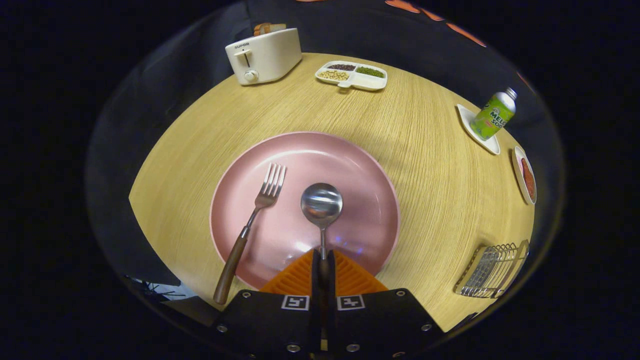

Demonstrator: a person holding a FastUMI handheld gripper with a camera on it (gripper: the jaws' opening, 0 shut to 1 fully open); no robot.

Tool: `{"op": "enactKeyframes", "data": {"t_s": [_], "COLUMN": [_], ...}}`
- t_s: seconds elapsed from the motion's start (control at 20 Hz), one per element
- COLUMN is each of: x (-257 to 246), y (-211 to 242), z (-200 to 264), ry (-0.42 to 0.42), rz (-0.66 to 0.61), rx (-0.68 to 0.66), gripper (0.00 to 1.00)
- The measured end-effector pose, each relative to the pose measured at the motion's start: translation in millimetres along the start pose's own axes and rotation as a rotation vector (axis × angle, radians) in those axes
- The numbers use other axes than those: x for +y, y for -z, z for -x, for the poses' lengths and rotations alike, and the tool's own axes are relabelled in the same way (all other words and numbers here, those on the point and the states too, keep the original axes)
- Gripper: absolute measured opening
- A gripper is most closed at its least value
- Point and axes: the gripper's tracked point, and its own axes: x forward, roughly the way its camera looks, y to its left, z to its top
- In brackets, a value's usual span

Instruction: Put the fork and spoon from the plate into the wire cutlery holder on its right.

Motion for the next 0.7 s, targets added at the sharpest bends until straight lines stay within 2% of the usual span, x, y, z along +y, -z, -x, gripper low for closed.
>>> {"op": "enactKeyframes", "data": {"t_s": [0.15,0.35,0.6,0.7], "x": [6,12,12,3], "y": [1,-1,-22,-29], "z": [-3,-1,16,28], "ry": [-0.021,-0.053,-0.082,-0.067], "rz": [-0.013,-0.015,-0.112,-0.119], "rx": [0.05,0.042,-0.054,-0.089], "gripper": [0.06,0.03,0.02,0.02]}}
